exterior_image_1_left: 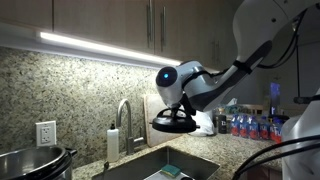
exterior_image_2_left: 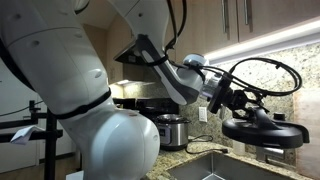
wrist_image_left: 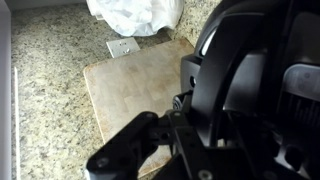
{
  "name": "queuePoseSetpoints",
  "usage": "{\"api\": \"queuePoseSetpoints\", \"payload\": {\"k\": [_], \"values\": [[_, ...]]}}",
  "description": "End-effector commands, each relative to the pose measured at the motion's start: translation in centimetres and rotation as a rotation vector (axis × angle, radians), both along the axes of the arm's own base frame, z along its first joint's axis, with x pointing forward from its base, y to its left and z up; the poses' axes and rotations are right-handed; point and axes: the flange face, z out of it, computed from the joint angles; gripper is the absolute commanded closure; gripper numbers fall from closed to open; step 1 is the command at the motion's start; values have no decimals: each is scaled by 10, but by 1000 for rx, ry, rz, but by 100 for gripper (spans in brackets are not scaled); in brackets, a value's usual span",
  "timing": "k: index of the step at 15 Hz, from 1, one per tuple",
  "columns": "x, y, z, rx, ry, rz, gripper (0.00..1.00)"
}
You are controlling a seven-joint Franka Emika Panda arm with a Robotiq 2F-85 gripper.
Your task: Put the lid on the pressure cooker
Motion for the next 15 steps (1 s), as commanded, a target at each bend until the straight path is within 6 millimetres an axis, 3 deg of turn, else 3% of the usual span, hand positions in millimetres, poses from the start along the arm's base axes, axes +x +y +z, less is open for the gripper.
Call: {"api": "queuePoseSetpoints", "payload": {"k": [1, 5, 11, 15], "values": [[0, 0, 1, 0, 1, 0, 91], [-9, 15, -3, -12, -22, 28, 94], [-17, 67, -15, -27, 41, 199, 94], [-17, 105, -8, -8, 86, 344, 94]]}}
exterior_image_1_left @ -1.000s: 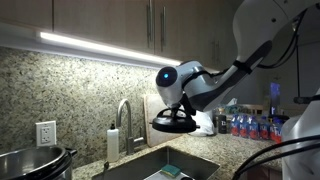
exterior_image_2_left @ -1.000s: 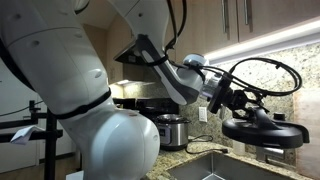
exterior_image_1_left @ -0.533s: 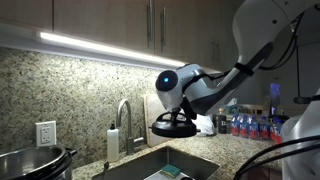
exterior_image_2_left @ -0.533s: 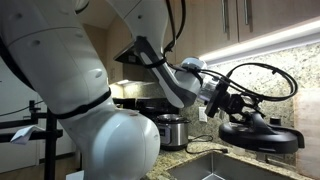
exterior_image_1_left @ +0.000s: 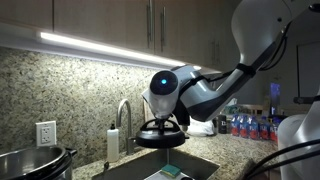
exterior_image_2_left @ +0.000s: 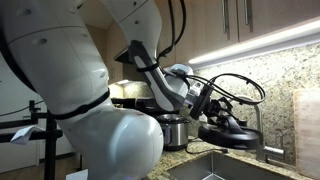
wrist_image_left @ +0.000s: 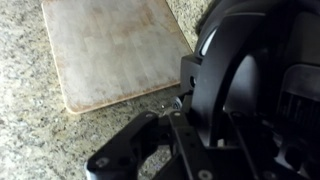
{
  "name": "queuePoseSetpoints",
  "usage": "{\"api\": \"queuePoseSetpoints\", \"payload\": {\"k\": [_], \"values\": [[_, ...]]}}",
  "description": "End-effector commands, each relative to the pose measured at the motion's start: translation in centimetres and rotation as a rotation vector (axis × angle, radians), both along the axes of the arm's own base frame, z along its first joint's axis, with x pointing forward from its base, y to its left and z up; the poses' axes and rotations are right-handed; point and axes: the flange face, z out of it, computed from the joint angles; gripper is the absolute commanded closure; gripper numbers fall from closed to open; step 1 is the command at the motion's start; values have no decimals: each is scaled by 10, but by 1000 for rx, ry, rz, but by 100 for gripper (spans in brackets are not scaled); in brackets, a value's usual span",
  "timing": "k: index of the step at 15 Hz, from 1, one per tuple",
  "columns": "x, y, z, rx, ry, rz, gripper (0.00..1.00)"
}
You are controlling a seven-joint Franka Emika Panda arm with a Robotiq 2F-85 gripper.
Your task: Put the lid on the pressure cooker
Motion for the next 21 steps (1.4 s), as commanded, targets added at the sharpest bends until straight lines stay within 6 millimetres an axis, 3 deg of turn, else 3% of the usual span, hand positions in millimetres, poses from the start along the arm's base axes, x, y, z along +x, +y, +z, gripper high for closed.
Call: {"api": "queuePoseSetpoints", "payload": {"k": [1, 5, 13, 21], "values": [[0, 29, 25, -9, 36, 121, 94], [-2, 59, 32, -12, 113, 207, 94], [-20, 128, 70, -56, 168, 376, 94], [-24, 150, 112, -49, 60, 434, 94]]}}
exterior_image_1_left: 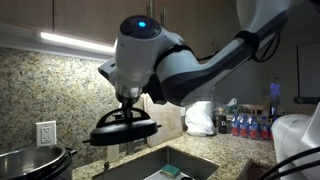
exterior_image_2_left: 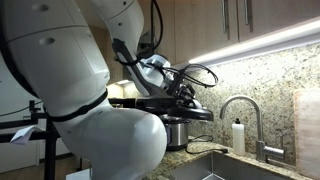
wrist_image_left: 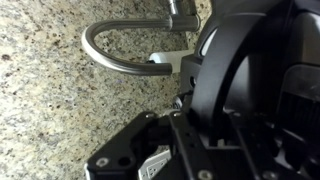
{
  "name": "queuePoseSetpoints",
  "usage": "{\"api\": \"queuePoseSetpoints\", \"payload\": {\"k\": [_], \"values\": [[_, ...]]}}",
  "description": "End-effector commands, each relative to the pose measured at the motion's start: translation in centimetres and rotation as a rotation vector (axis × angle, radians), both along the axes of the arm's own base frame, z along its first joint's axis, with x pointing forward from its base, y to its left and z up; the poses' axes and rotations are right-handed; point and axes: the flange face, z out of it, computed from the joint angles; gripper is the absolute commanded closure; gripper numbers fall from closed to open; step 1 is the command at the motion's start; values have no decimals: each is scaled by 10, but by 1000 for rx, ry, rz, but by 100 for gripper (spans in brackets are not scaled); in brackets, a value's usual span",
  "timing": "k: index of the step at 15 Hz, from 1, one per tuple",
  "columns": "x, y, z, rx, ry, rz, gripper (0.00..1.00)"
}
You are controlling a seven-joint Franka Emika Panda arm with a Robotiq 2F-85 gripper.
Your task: Put the lid on the pressure cooker
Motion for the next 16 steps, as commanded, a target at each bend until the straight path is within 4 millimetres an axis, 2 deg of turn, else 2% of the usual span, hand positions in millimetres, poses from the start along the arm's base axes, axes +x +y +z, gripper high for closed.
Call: {"api": "queuePoseSetpoints", "payload": {"k": [1, 7, 11, 16], "values": [[-4, 8, 35, -7, -71, 57, 94], [2, 38, 40, -52, -192, 268, 94], [20, 57, 41, -8, -235, 387, 94], [44, 84, 26, 67, -198, 514, 94]]}}
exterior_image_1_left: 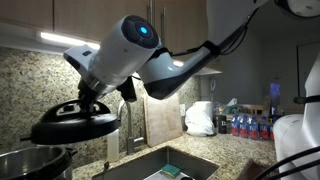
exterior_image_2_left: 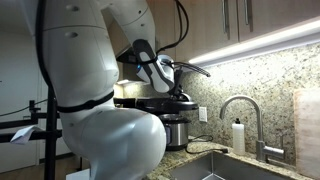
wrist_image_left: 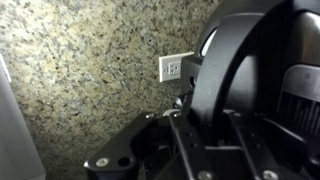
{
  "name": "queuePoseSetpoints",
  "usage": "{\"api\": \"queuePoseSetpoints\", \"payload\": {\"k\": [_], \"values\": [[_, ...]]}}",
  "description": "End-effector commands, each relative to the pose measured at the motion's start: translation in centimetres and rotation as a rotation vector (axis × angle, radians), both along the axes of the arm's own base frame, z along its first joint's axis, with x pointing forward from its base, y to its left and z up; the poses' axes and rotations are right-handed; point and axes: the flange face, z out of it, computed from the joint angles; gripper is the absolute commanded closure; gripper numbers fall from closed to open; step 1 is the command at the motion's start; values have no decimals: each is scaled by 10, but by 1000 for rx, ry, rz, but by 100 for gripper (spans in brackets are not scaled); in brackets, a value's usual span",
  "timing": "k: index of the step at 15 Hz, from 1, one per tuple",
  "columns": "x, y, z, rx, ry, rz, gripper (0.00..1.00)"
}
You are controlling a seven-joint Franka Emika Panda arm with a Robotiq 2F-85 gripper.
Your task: Put the lid on the pressure cooker
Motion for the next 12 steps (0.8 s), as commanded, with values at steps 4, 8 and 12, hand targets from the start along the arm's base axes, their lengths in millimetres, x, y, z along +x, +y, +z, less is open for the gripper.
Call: {"api": "queuePoseSetpoints", "payload": {"k": [4, 8, 12], "values": [[28, 40, -2, 57, -117, 133, 94], [42, 65, -24, 72, -95, 234, 94], [58, 85, -43, 83, -23, 315, 94]]}}
